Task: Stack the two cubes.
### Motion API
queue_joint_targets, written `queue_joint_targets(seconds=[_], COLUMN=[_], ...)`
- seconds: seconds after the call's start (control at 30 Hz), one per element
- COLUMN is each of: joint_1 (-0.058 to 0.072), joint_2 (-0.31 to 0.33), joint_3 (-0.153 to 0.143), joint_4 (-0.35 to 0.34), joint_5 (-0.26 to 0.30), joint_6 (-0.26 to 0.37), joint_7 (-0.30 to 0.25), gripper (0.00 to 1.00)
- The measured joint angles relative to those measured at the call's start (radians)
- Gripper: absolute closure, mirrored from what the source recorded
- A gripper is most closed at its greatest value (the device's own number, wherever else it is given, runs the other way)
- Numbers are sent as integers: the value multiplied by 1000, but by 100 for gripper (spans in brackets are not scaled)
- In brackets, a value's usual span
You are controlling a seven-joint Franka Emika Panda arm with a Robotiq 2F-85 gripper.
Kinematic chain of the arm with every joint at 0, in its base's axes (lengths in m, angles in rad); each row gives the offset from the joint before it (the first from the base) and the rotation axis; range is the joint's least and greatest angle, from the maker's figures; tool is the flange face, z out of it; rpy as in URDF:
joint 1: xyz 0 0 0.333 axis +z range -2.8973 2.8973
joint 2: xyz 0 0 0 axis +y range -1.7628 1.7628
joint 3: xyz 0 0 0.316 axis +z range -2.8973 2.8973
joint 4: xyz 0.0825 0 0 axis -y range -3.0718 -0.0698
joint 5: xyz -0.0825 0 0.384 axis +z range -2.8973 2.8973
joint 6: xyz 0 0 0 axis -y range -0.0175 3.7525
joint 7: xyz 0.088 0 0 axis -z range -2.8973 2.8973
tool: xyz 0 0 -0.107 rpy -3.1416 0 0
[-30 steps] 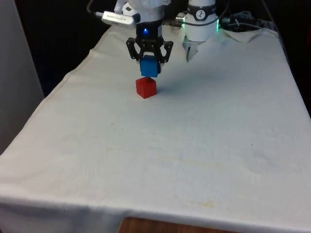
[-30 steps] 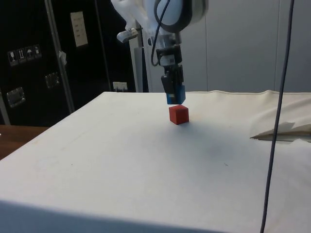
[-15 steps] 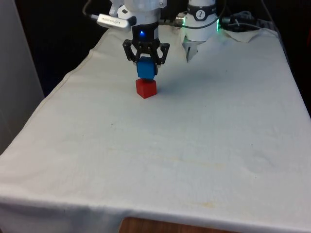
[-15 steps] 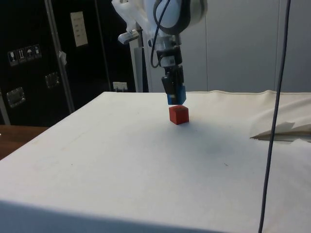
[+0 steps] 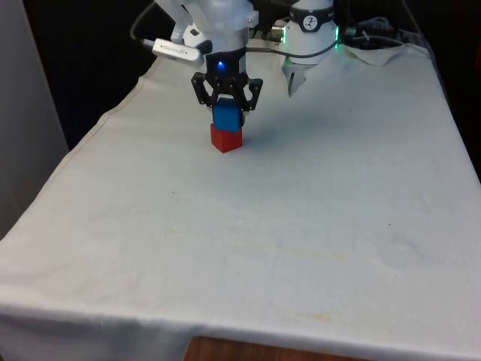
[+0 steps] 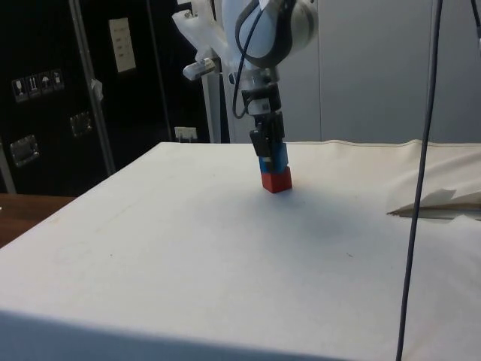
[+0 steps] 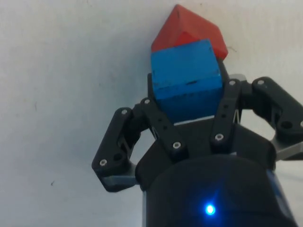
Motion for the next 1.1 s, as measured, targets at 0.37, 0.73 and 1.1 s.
queue_joint_targets(seconds=[0.37, 0.73, 1.1], joint_1=[0, 0, 5], joint_2=[3, 7, -29], joint_3=[-1, -1, -1], joint_4=[0, 2, -2], joint_5=[0, 0, -2], joint_6=[0, 2, -26], joint_7=[0, 0, 0], gripper=[83, 0, 0])
